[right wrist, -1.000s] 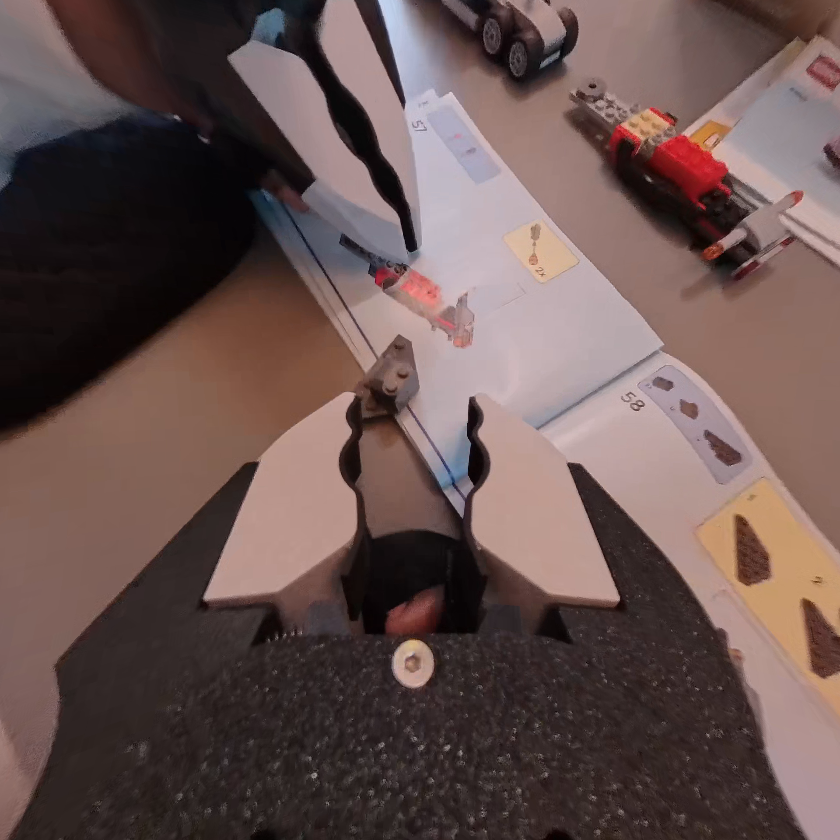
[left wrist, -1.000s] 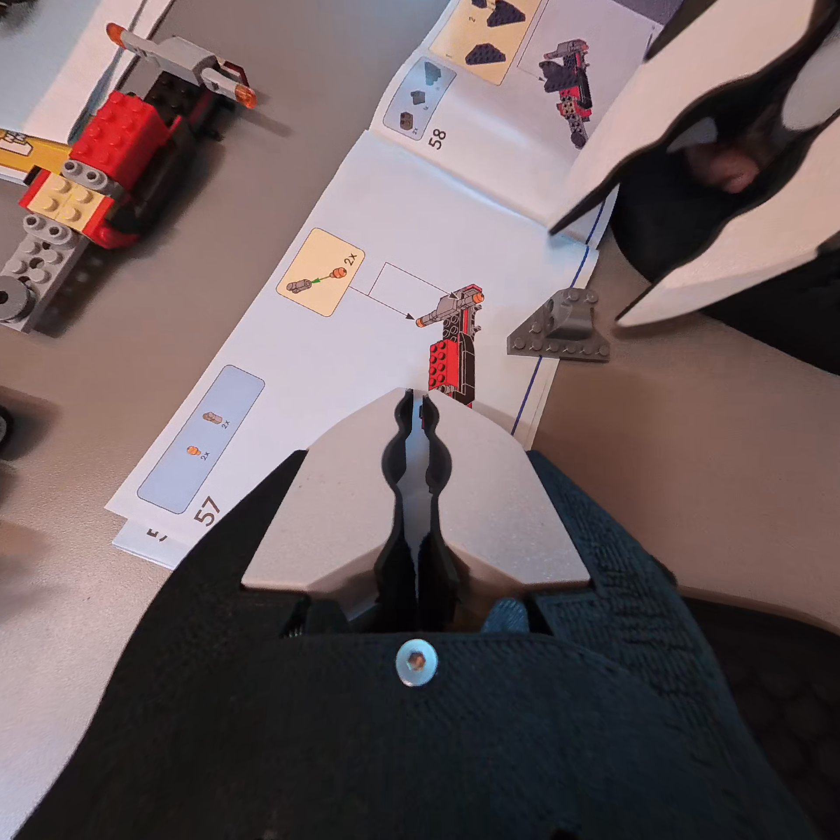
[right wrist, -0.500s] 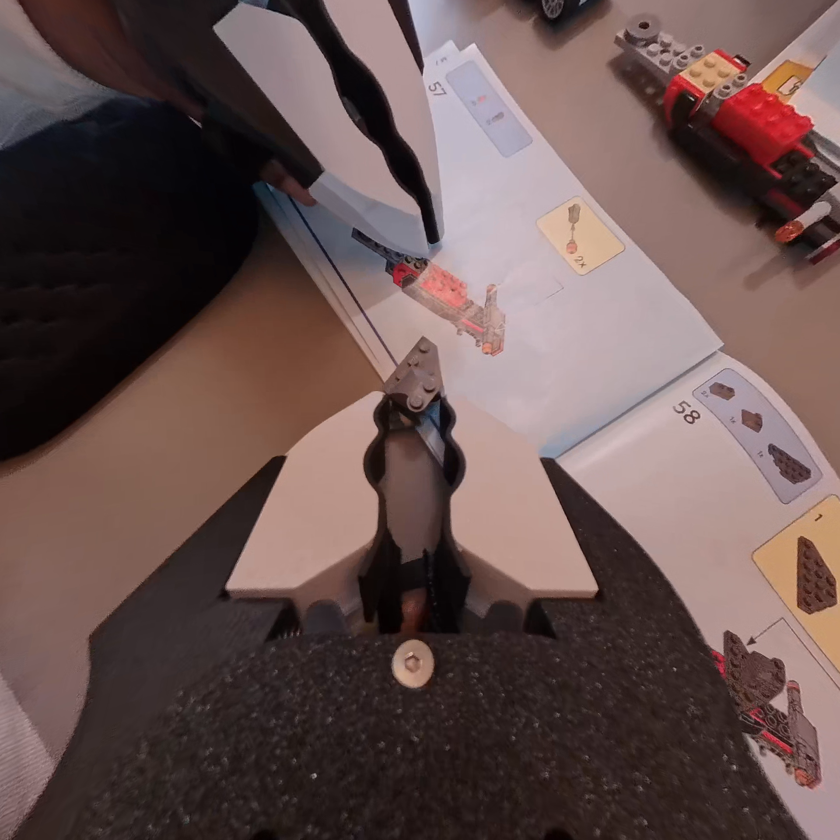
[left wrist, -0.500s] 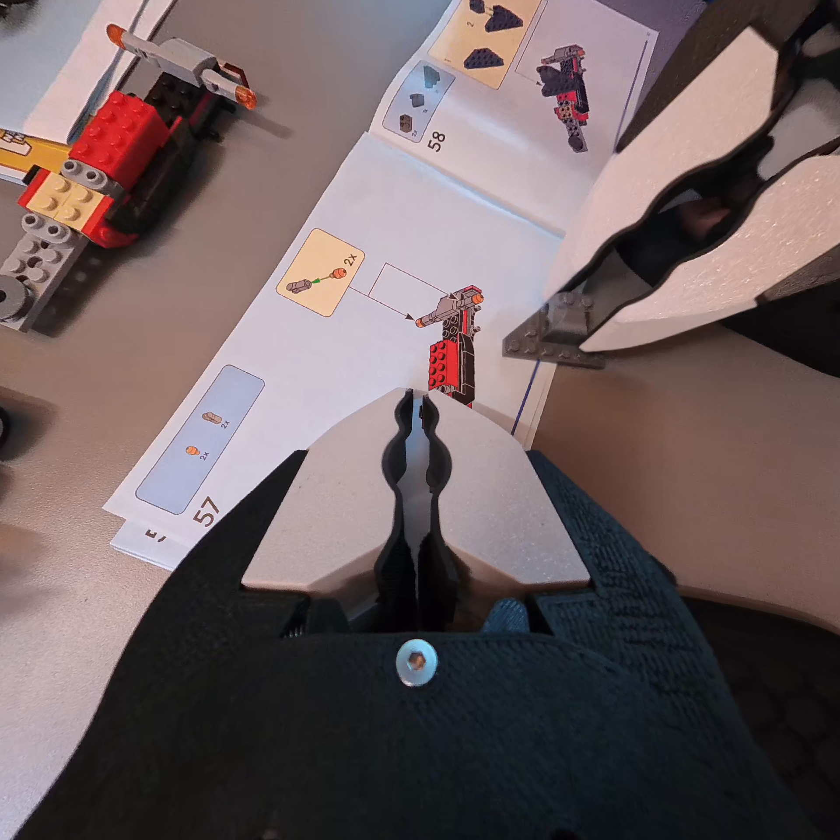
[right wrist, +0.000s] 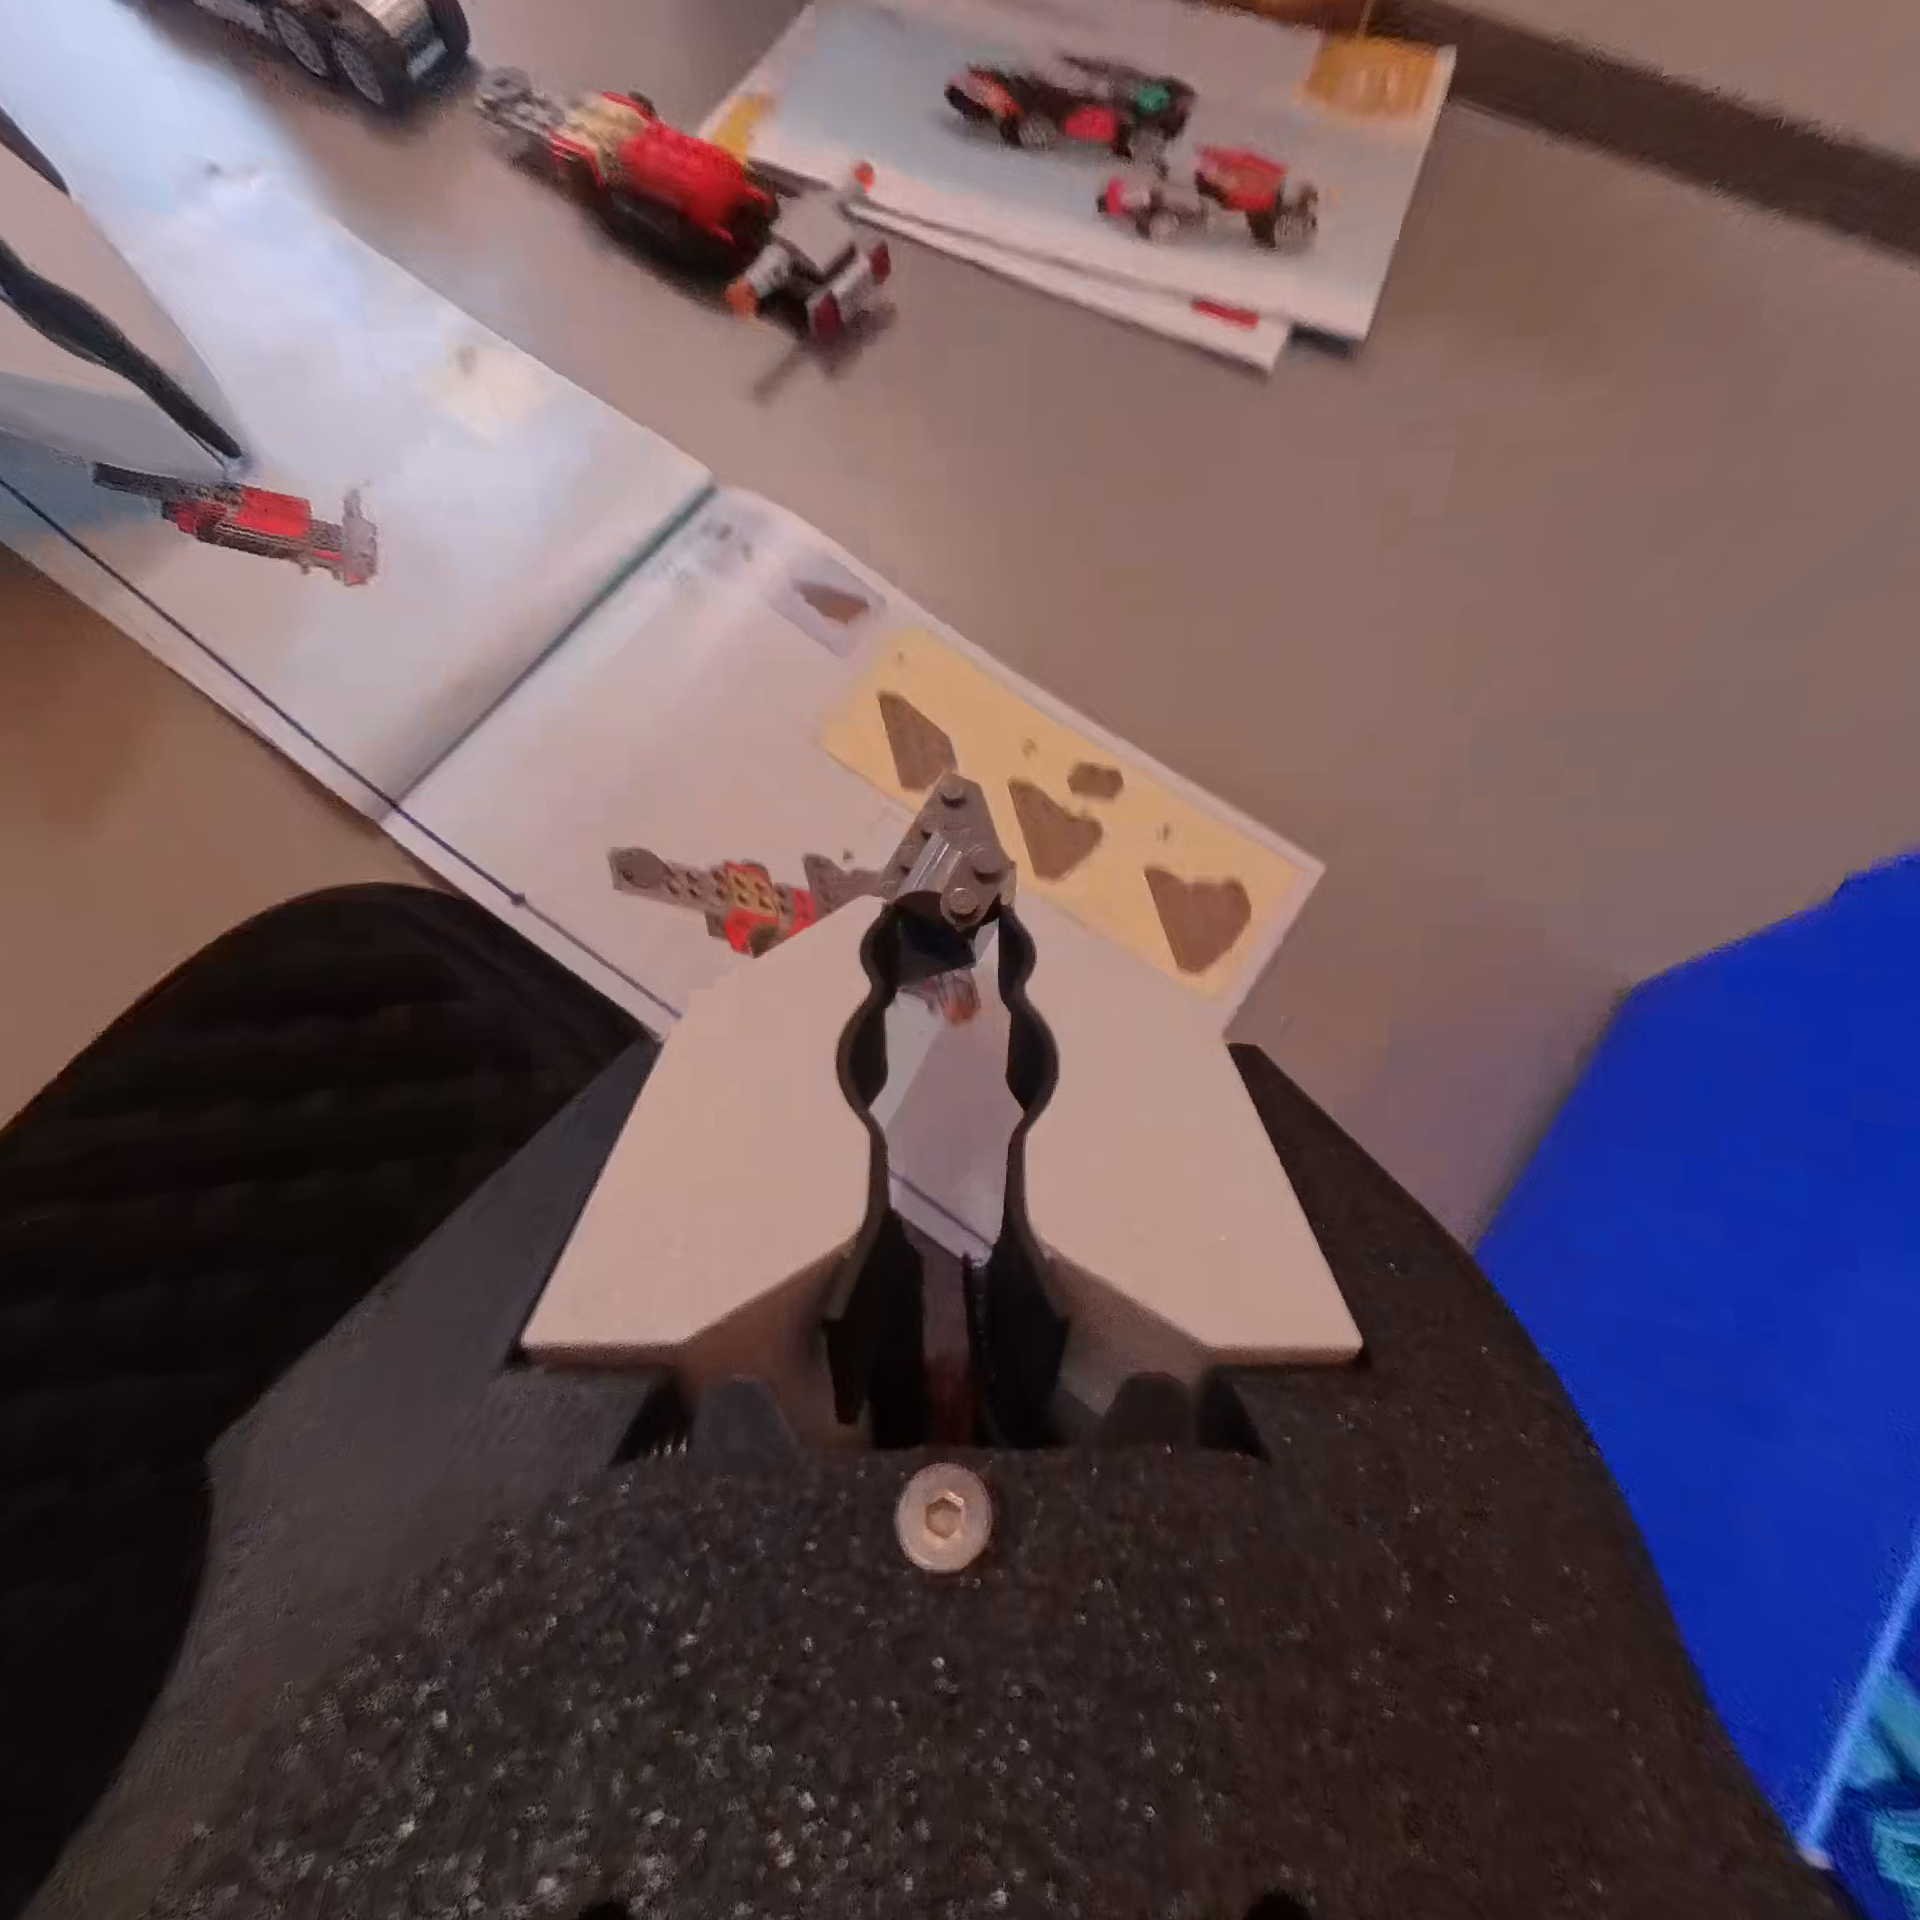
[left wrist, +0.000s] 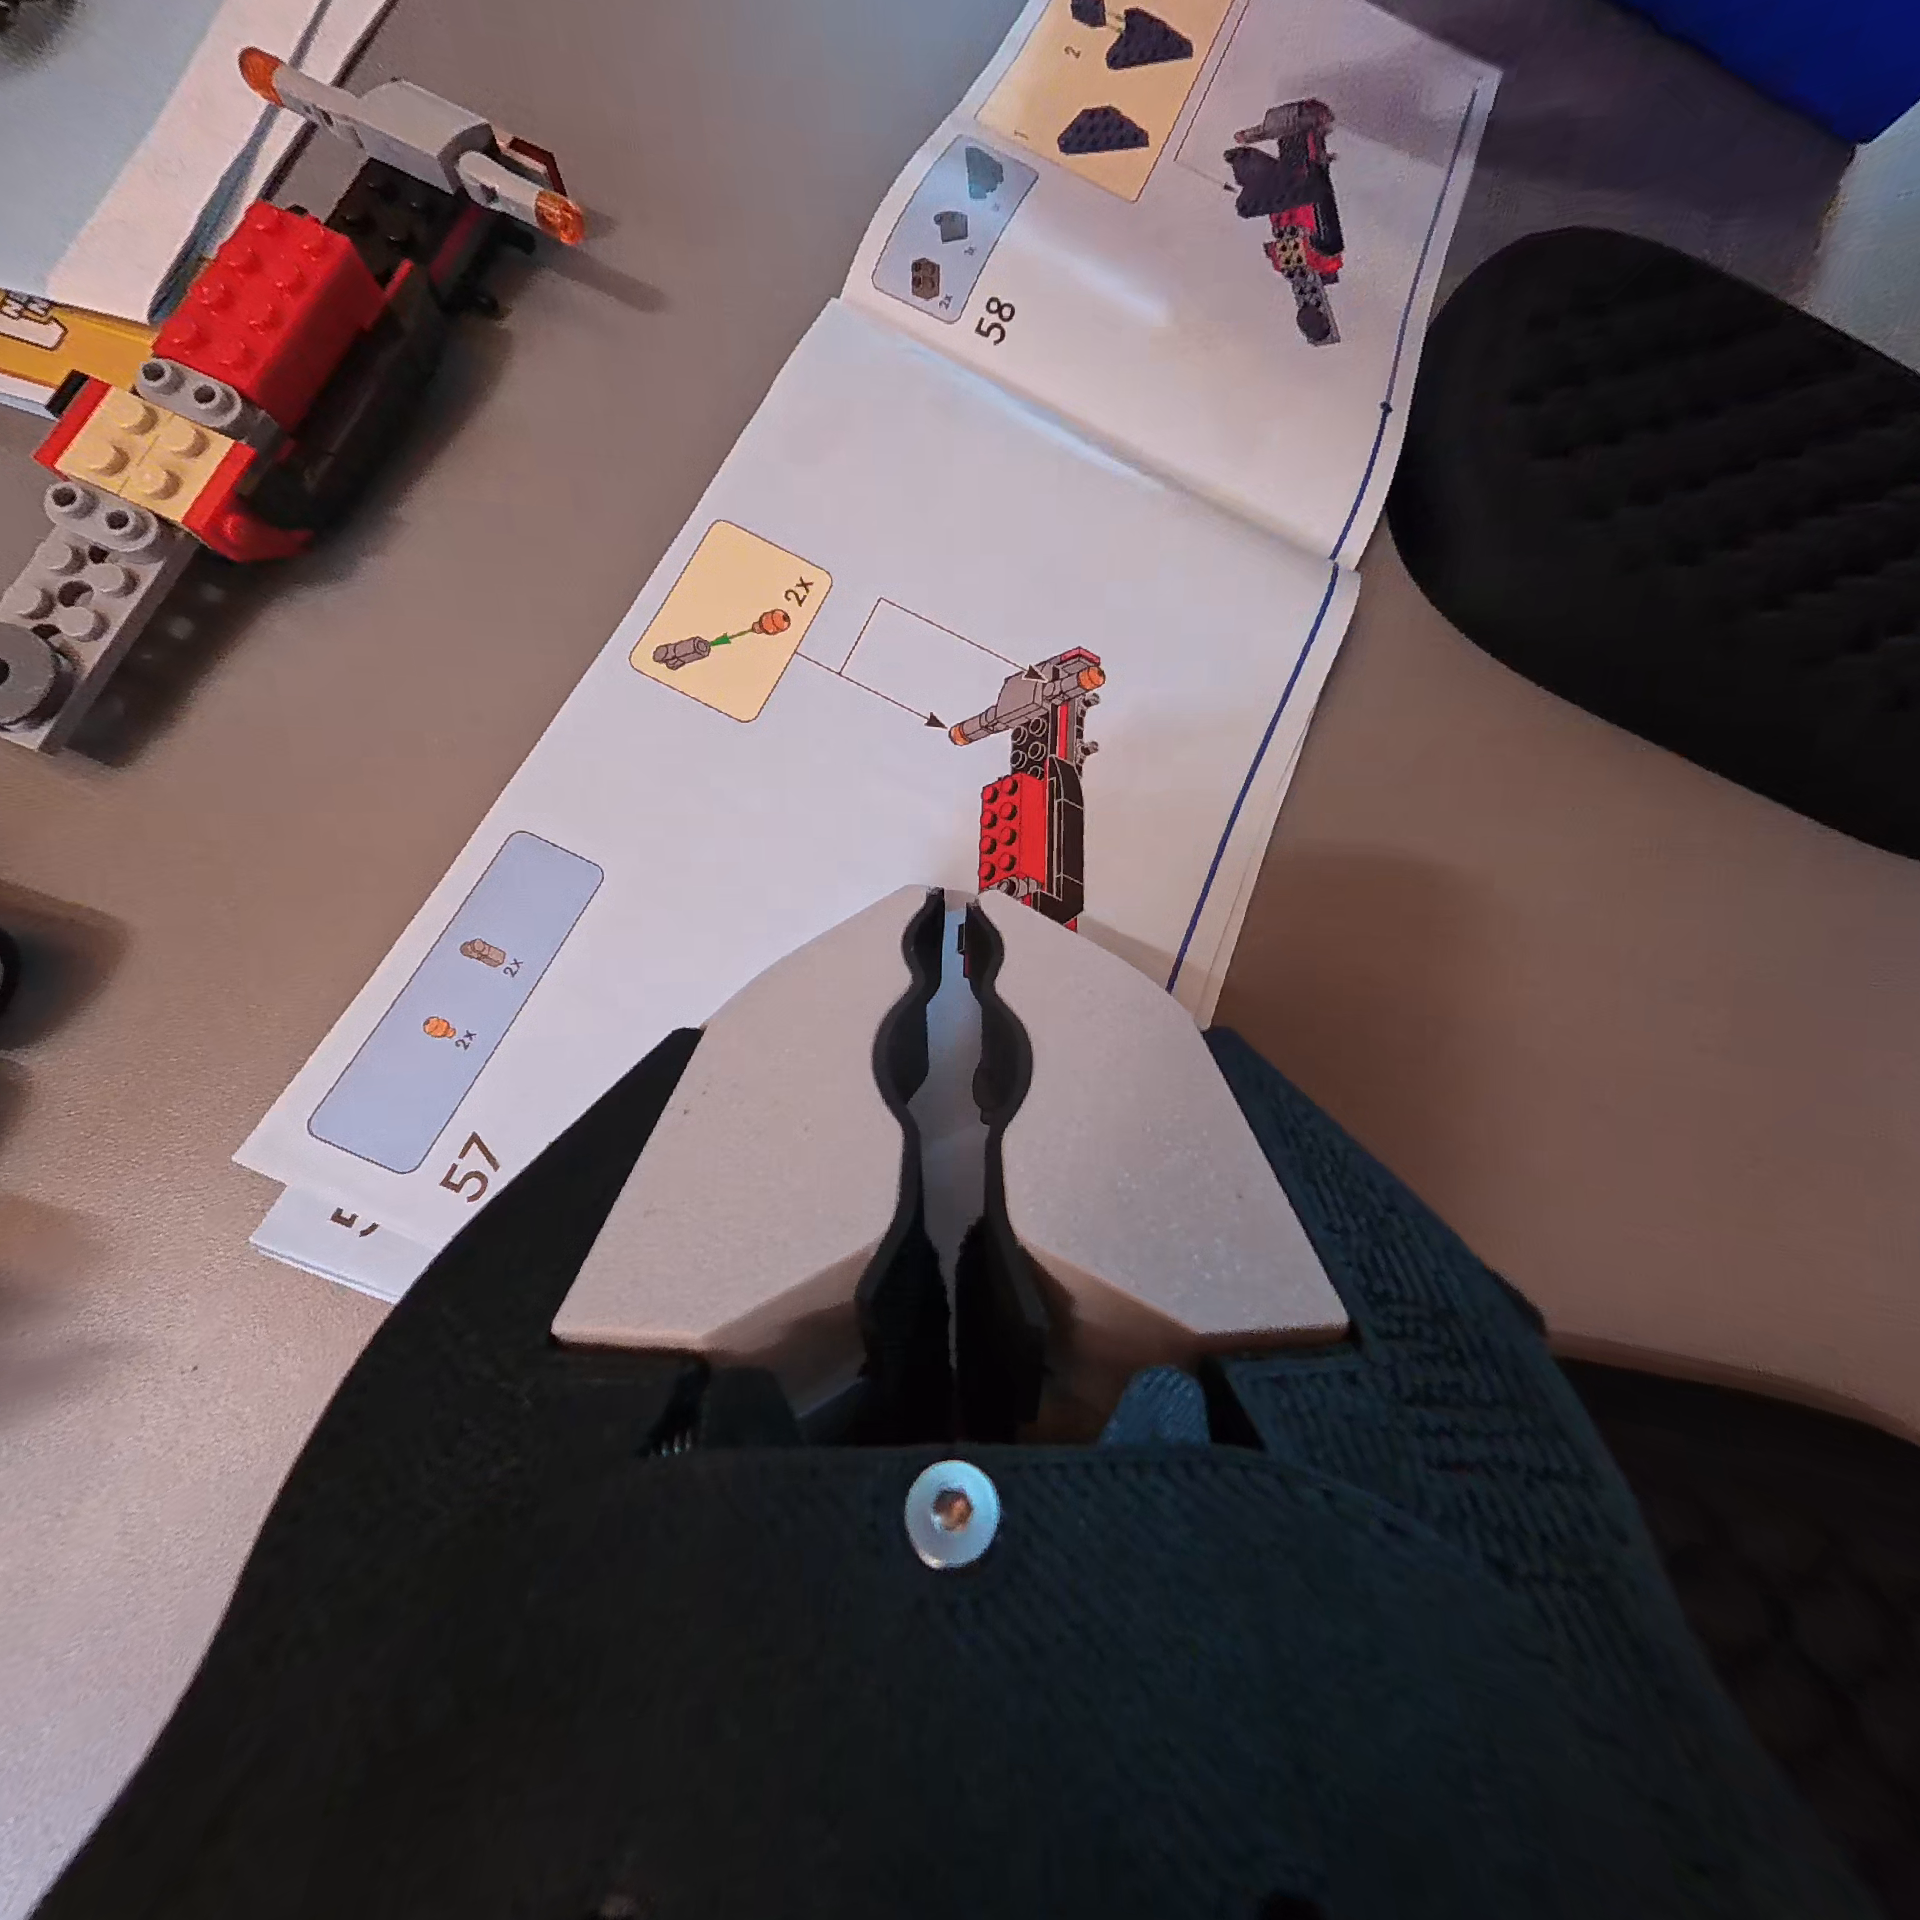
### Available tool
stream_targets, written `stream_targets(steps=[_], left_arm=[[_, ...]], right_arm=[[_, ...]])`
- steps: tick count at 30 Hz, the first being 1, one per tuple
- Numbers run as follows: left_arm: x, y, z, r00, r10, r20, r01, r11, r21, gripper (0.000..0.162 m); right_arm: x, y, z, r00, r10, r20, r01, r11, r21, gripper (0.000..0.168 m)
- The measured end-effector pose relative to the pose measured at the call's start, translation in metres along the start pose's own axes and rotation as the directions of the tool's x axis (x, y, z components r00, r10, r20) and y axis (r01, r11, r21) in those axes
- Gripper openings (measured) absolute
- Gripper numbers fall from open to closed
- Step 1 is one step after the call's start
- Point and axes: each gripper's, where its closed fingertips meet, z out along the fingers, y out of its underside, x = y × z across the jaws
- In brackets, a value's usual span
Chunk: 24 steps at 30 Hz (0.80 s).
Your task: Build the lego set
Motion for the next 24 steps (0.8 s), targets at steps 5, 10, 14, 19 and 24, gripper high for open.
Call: stream_targets(steps=[5,10,14,19,24], left_arm=[[0.0,0.001,-0.002,0.999,-0.024,-0.024,0.024,1.0,0.009,0.004],[-0.001,0.002,-0.003,0.999,-0.035,-0.034,0.035,0.999,0.01,0.004],[-0.001,0.002,-0.003,0.999,-0.035,-0.033,0.035,0.999,0.011,0.004],[-0.001,0.002,-0.003,0.999,-0.036,-0.035,0.037,0.999,0.012,0.004],[-0.001,0.002,-0.003,0.999,-0.038,-0.036,0.038,0.999,0.013,0.004]], right_arm=[[0.017,0.028,0.005,0.996,0.047,-0.07,-0.054,0.994,-0.099,0.018],[0.019,0.039,0.011,0.998,-0.007,-0.067,-0.004,0.986,-0.165,0.019],[0.02,0.038,0.009,0.994,0.03,-0.1,-0.046,0.986,-0.162,0.038],[0.017,0.035,-0.002,0.98,0.068,-0.186,-0.084,0.993,-0.081,0.039],[0.014,0.043,0.001,0.966,0.129,-0.224,-0.128,0.992,0.017,0.033]])
